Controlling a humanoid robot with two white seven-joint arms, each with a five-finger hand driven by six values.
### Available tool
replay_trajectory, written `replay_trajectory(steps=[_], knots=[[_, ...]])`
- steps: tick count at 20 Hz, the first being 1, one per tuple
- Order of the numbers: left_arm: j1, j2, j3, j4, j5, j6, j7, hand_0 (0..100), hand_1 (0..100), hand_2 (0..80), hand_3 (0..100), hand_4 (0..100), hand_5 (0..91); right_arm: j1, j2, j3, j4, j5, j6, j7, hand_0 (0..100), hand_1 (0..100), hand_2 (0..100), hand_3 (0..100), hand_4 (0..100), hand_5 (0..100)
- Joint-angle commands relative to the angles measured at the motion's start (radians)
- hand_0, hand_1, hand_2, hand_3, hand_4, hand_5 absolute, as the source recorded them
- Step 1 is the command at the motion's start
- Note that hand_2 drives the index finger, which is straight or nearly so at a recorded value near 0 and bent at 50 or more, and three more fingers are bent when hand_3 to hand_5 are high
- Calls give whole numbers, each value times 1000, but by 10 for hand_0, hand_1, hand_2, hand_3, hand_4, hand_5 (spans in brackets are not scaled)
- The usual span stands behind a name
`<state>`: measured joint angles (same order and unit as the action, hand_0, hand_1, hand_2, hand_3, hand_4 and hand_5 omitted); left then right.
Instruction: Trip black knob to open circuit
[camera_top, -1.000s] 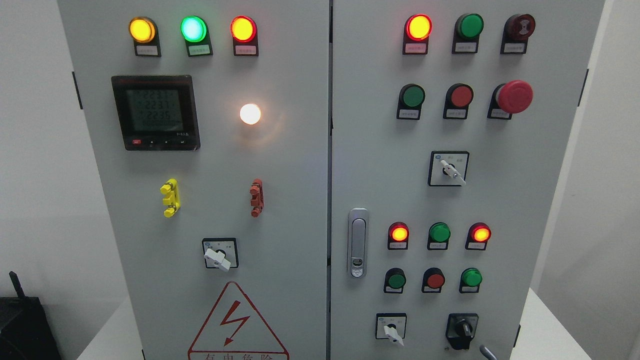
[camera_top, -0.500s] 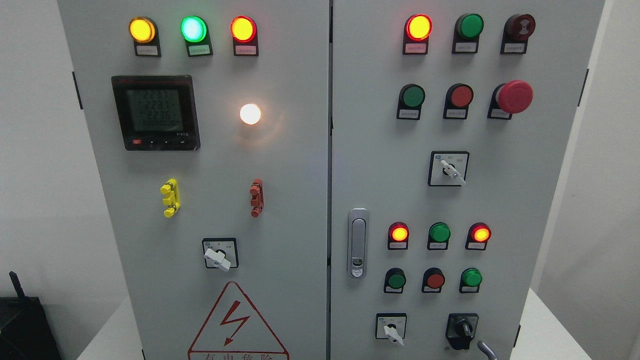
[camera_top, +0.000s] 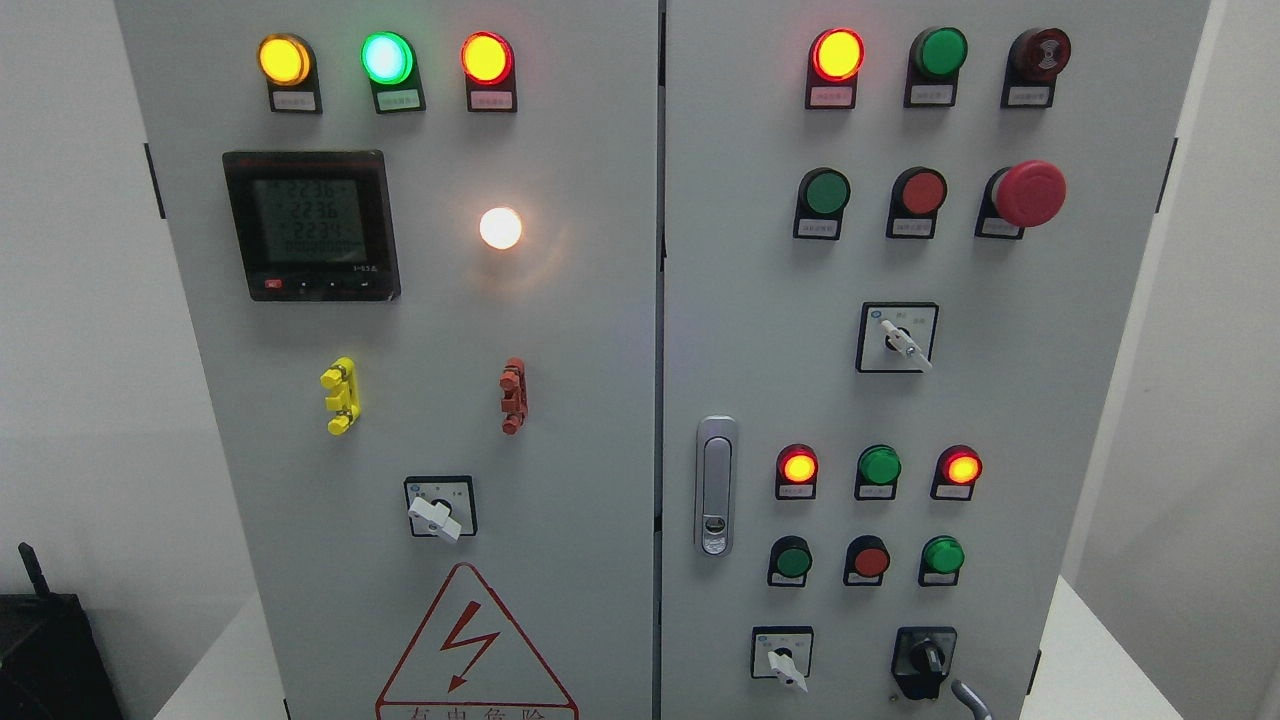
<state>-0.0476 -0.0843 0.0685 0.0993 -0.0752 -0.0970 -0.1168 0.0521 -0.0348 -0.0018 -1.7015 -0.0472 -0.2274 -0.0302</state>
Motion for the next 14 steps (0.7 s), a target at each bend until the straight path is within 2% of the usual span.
replay_trajectory(steps=[1,14], knots=[[0,0,1,-16,0,0,0,120,389,0,0,0,0,0,-2,19,5,3,0,1,0,0,100,1000,1000,1000],[0,0,-1,-16,0,0,0,120,389,0,0,0,0,-3,-1,29,9,6,0,1,0,0,99,1000,1000,1000]])
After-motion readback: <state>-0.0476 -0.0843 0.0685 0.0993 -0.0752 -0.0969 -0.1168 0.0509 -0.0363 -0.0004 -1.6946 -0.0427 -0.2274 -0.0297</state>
